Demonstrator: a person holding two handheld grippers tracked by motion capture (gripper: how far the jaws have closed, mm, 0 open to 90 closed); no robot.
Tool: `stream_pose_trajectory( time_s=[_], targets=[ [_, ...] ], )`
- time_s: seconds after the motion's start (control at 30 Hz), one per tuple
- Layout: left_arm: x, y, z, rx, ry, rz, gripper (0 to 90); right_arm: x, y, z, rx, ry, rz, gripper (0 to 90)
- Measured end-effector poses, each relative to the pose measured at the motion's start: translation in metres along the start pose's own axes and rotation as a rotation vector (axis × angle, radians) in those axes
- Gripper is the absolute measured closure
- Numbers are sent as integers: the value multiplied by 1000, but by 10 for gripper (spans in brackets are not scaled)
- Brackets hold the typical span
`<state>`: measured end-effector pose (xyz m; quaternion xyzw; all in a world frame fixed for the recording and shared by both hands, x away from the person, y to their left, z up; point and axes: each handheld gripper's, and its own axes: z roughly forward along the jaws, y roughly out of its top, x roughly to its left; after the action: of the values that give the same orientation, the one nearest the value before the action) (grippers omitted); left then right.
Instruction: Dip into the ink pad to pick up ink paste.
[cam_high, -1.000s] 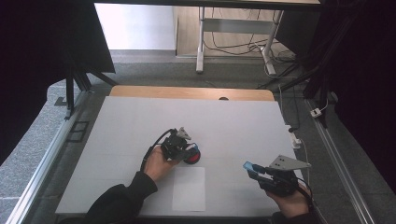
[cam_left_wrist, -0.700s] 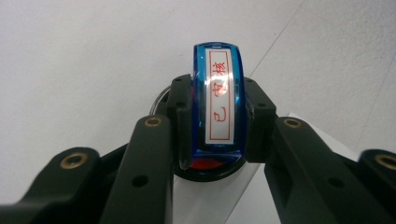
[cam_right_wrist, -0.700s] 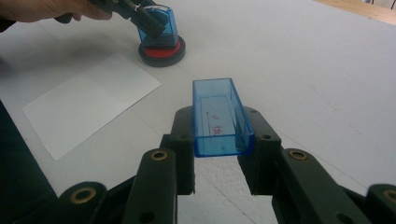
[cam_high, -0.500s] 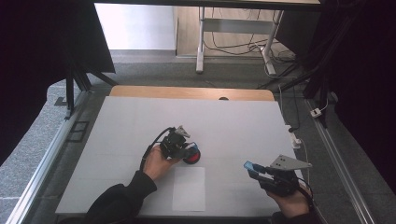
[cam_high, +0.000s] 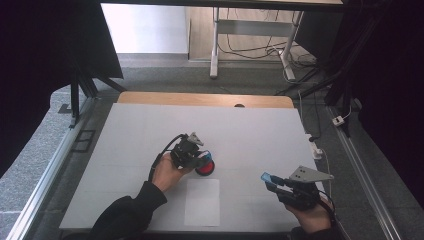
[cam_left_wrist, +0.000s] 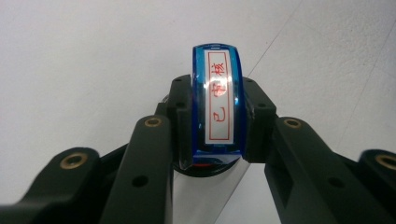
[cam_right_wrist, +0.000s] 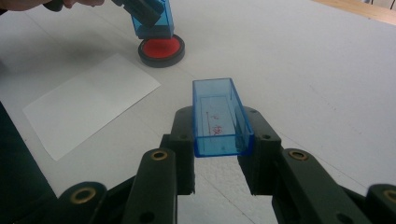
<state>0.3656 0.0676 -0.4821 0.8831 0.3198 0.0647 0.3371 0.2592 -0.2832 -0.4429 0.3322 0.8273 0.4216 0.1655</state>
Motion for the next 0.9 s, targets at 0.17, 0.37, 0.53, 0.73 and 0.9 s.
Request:
stream_pose_trajectory(
  time_s=[0.17,0.37,0.53,0.73,0.9],
  targets=[
    [1,-1,4,9,-5,-12,697,0,0,0,2,-2,-1,691],
    [1,-2,7,13,-5,-12,697,0,0,0,0,0,0,691],
    [2,-3,9,18,-6,-20,697,0,0,0,-1,0,0,691],
    [3,-5,12,20,-6,-25,697,0,0,0,0,-1,-1,691],
    [3,-5,13,20,-6,-28,697,0,0,0,2,-2,-1,691]
  ],
)
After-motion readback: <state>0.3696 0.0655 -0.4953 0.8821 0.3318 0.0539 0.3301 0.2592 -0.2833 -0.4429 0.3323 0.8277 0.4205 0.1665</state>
